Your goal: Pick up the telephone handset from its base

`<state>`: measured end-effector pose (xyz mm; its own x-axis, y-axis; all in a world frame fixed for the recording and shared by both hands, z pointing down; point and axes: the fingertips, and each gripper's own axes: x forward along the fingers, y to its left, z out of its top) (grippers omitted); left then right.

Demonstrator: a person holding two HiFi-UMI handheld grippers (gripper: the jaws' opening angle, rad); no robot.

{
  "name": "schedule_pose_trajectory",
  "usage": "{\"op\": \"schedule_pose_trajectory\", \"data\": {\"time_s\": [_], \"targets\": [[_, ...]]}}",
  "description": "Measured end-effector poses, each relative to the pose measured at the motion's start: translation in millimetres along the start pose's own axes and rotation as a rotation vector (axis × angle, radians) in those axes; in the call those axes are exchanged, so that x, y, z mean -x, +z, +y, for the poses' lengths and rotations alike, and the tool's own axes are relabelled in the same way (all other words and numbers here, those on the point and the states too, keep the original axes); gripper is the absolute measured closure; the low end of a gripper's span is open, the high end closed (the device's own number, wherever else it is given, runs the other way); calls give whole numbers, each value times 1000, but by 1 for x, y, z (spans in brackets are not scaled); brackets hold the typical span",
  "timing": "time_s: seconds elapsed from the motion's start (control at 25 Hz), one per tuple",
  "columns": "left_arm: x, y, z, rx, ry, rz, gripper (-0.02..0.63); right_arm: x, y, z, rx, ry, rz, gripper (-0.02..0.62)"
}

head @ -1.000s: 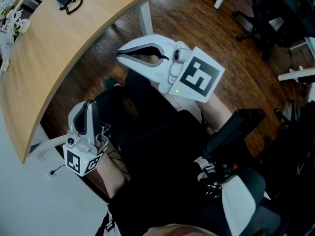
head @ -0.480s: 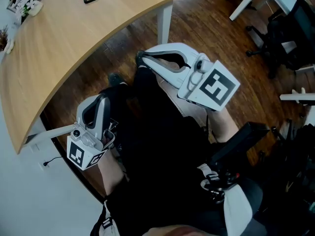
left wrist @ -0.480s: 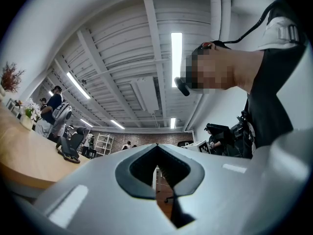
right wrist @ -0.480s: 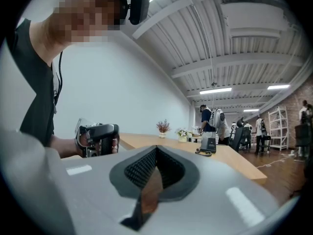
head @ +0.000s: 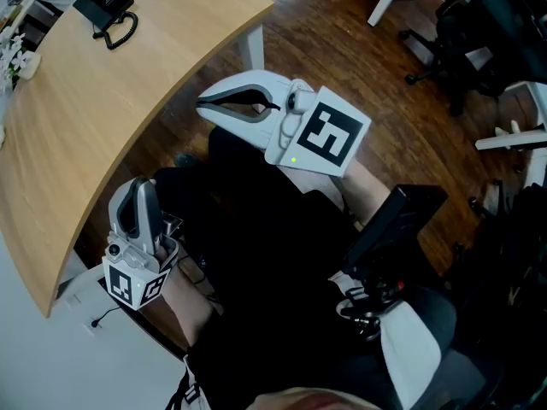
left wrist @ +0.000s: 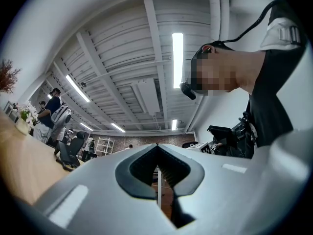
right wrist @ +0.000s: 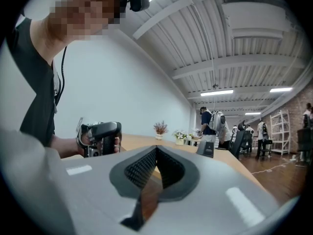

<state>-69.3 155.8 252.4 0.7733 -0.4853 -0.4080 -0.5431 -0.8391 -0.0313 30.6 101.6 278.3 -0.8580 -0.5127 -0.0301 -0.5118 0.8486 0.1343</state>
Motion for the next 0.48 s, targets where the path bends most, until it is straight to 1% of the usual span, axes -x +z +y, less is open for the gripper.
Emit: {"op": "schedule_pose_trajectory", "data": {"time_s": [0.24,0.4,0.48], "targets": [[-19,-5,25,0,19,-1,603,-15,-5,-30,-11,17,-1,592],[-28,-10,33,-11,30,6,603,-25,-6,-42,-7,42,-15,592],[-30,-11,38,-15,33,10,603,-29,-7,-49,-11,36,-18,592]]}}
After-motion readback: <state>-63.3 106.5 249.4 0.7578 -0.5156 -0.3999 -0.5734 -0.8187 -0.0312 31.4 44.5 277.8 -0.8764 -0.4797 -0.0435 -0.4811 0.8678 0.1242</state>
